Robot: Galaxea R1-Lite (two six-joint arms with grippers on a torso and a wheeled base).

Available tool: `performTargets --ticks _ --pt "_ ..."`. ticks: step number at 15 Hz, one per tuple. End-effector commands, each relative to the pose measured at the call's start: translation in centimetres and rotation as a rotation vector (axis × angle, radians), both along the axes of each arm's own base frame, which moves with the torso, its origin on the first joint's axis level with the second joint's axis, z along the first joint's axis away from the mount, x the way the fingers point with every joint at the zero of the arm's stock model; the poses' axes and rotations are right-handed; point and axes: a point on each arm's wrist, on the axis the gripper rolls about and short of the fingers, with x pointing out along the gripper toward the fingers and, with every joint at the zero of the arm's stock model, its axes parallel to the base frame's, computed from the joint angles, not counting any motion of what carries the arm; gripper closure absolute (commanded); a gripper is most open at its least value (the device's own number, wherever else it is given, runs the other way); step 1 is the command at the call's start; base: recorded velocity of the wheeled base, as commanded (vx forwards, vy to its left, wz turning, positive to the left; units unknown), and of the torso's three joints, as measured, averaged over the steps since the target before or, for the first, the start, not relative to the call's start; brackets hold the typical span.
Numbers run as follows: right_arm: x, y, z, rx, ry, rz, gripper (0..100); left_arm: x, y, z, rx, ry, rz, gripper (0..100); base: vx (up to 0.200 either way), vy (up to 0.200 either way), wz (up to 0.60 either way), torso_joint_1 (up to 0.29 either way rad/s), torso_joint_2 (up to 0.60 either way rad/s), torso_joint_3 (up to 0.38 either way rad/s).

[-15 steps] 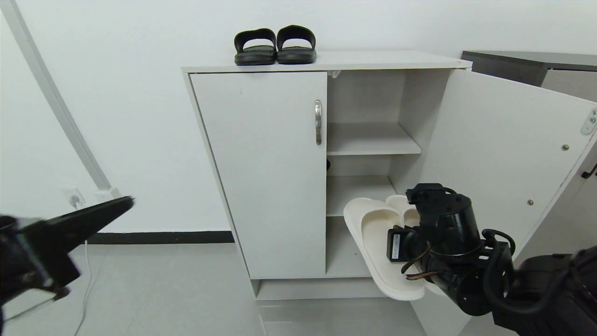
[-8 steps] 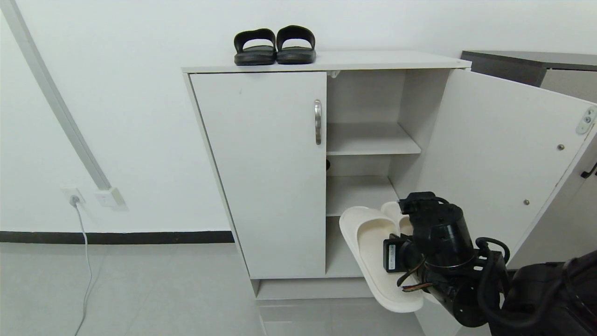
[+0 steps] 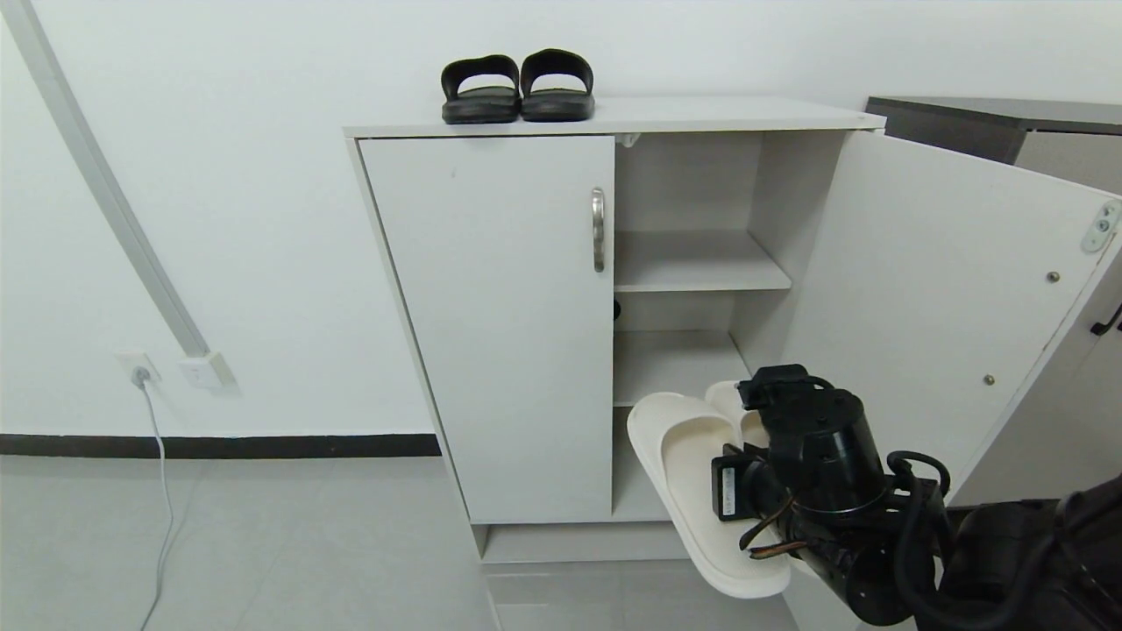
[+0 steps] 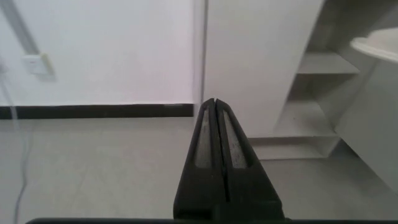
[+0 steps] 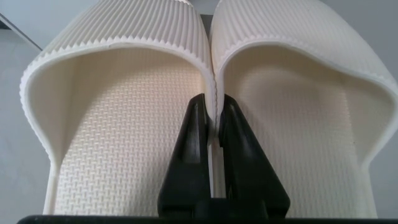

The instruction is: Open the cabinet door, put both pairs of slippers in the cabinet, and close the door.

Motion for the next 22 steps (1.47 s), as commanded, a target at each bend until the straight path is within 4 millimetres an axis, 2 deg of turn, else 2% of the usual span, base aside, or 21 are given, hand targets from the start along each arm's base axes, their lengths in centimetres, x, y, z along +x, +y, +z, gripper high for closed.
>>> performTargets --ticks 1,5,7,9,11,14,22 --pt "-0.3 0.3 0.1 0.01 -0.012 0.012 100 -0.5 0.1 -0.4 0.022 -0.025 0.025 100 0.0 0.0 0.0 0.0 0.0 0.0" --pt "-0.1 0.4 0.2 0.009 -0.027 -0.01 100 -0.7 0.0 -0.5 0.04 -0.059 0.029 100 0.0 0.0 0.0 0.0 0.0 0.0" --pt "2.1 0.3 0.9 0.017 -0.06 -0.064 100 -0.7 0.0 -0.5 0.035 -0.059 0.03 100 0.0 0.0 0.0 0.0 0.0 0.0" --pt "4.1 1.4 1.7 0.021 -0.106 -0.131 100 -0.7 0.0 -0.5 0.047 -0.059 0.015 100 0.0 0.0 0.0 0.0 0.0 0.0" --pt "5.1 2.0 1.0 -0.014 -0.118 -0.205 100 -0.7 0.0 -0.5 0.047 -0.059 0.015 100 0.0 -0.2 0.0 -0.002 0.0 0.002" --pt "5.0 2.1 0.4 -0.025 -0.107 -0.2 100 -0.7 0.0 -0.5 0.045 -0.059 0.015 100 0.0 -0.2 0.0 0.009 0.0 0.001" --pt "3.3 3.0 -1.1 -0.035 -0.08 -0.112 100 -0.7 0.0 -0.5 0.042 -0.058 0.014 100 0.0 0.0 0.0 0.0 0.0 0.0"
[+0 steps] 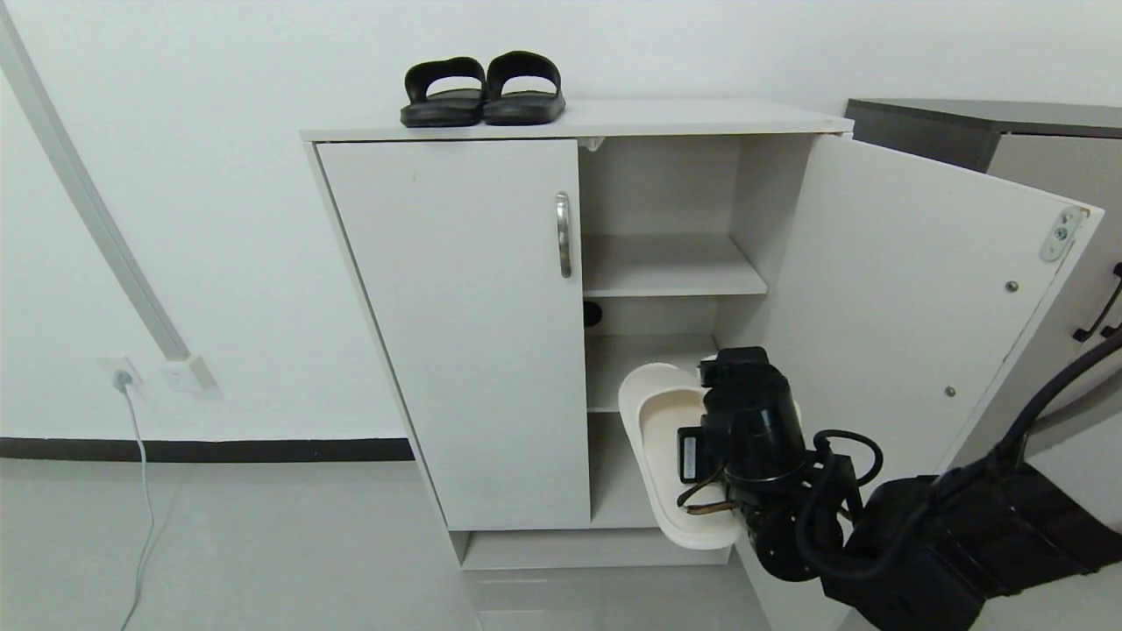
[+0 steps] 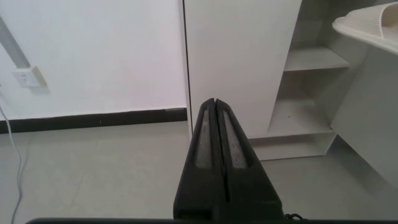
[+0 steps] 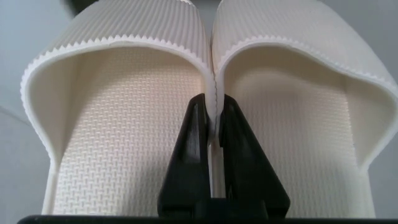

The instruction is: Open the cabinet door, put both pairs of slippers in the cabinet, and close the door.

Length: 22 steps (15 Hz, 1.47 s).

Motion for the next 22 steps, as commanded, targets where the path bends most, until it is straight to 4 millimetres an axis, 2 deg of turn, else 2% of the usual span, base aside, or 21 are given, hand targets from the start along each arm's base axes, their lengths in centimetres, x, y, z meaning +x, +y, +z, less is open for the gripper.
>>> performTargets --ticks 1,6,11,22 --pt "0.1 -0.2 -0.9 -0.019 0.017 -0.002 100 0.0 0.0 0.0 0.0 0.002 0.001 100 0.0 0.0 0.0 0.0 0.0 0.0" --pt "1.7 -1.1 -3.8 -0.059 0.014 -0.005 100 0.0 0.0 0.0 -0.003 0.002 0.001 100 0.0 0.0 0.0 0.0 0.0 0.0" --pt "3.0 -2.4 -5.2 -0.079 0.016 -0.006 100 0.0 0.0 0.0 -0.007 0.002 0.001 100 0.0 0.0 0.0 0.0 0.0 0.0" --pt "4.5 -3.9 -5.6 -0.074 0.03 -0.034 100 0.0 0.0 0.0 -0.02 0.004 0.0 100 0.0 0.0 0.0 0.0 0.0 0.0"
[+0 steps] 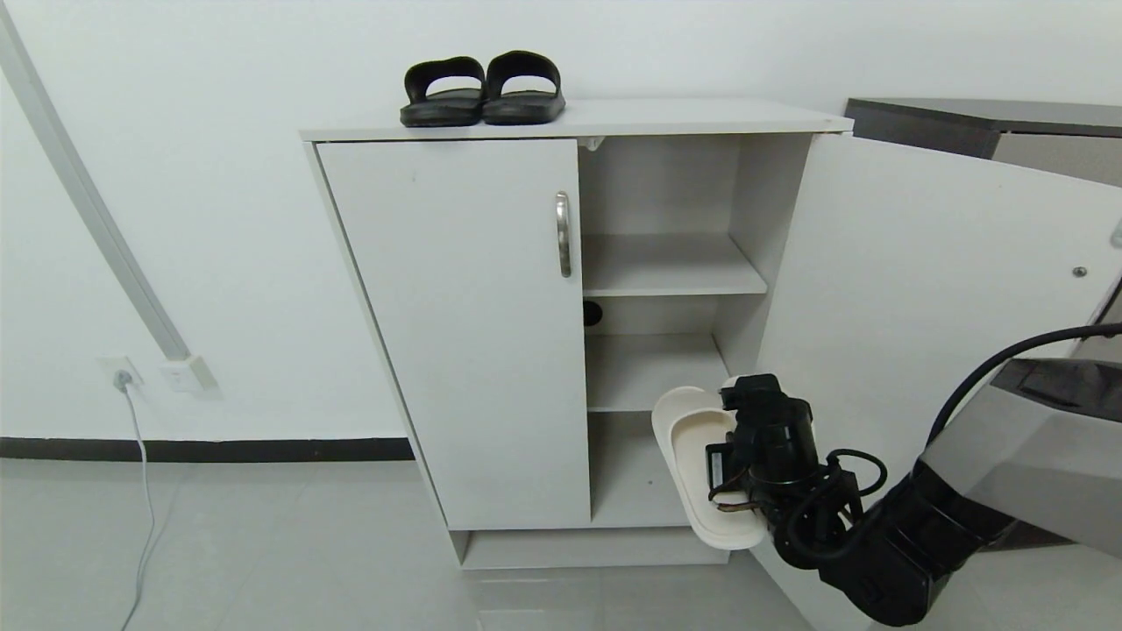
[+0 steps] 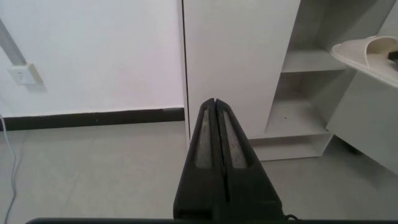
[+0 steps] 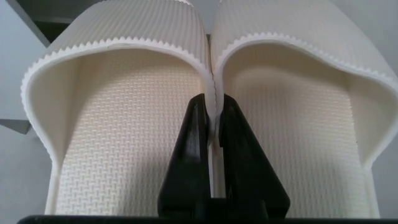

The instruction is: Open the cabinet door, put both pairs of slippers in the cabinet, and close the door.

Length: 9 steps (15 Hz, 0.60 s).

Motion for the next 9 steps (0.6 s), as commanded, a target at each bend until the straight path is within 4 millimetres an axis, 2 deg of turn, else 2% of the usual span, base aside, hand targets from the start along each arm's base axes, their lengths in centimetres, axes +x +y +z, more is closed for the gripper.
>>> performTargets --ticks 1,9 --pt "0.0 0.0 0.0 0.001 -0.001 -0.002 100 0.0 0.0 0.0 0.0 0.001 0.0 100 0.0 0.0 0.0 0.0 0.0 0.0" --pt "-0.9 2.2 -0.1 0.046 -0.011 0.103 100 0.0 0.0 0.0 0.002 0.001 0.002 100 0.0 0.0 0.0 0.0 0.0 0.0"
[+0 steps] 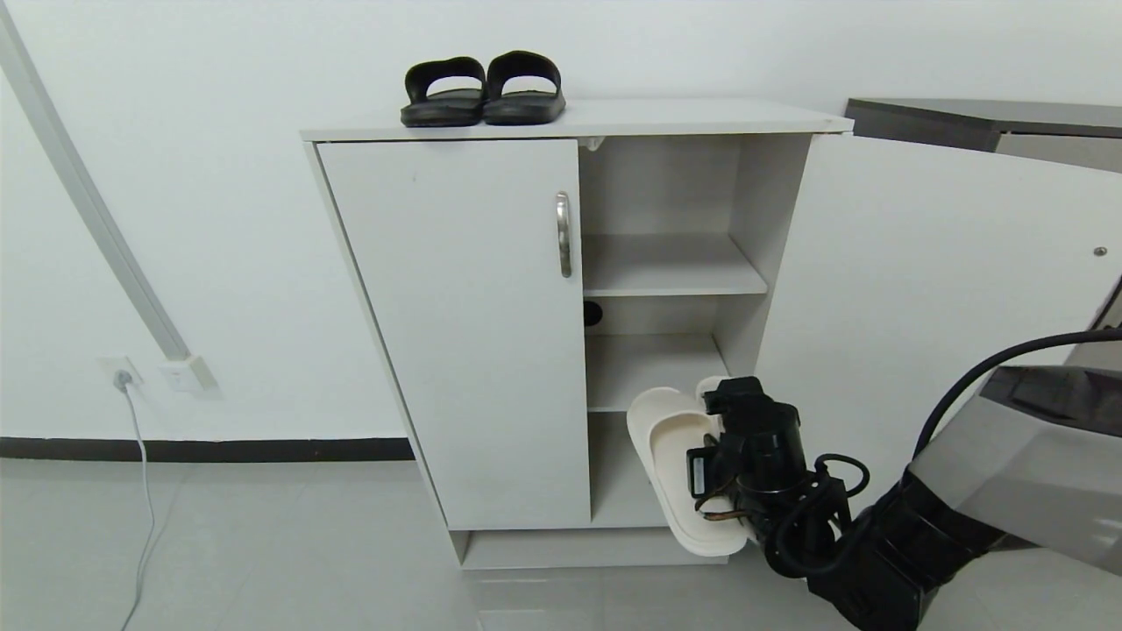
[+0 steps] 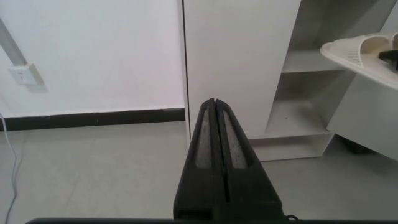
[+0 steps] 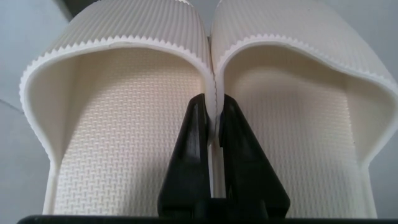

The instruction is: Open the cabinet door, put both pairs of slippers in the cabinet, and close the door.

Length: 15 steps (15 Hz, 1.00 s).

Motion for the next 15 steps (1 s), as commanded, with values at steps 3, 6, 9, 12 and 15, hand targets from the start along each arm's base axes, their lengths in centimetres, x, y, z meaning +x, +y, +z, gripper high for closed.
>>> performTargets --ticks 3,6,9,12,15 --pt "0.9 1.2 -2.0 0.014 -0.011 0.008 100 0.0 0.0 0.0 0.0 0.001 0.0 100 0.0 0.0 0.0 0.0 0.0 0.0" --pt "1.2 1.5 -2.6 0.029 -0.023 0.008 100 0.0 0.0 0.0 0.0 0.002 0.0 100 0.0 0.0 0.0 0.0 0.0 0.0" --pt "1.4 1.7 -3.2 0.026 -0.014 0.009 100 0.0 0.0 0.0 0.0 0.002 0.0 100 0.0 0.0 0.0 0.0 0.0 0.0" --pt "1.6 2.0 -4.0 0.019 -0.004 0.01 100 0.0 0.0 0.0 -0.001 0.001 0.0 100 0.0 0.0 0.0 0.002 0.01 -0.063" --pt "1.6 2.0 -4.1 0.023 -0.002 0.01 100 0.0 0.0 0.0 0.0 0.002 0.0 100 0.0 0.0 0.0 0.004 0.0 -0.176"
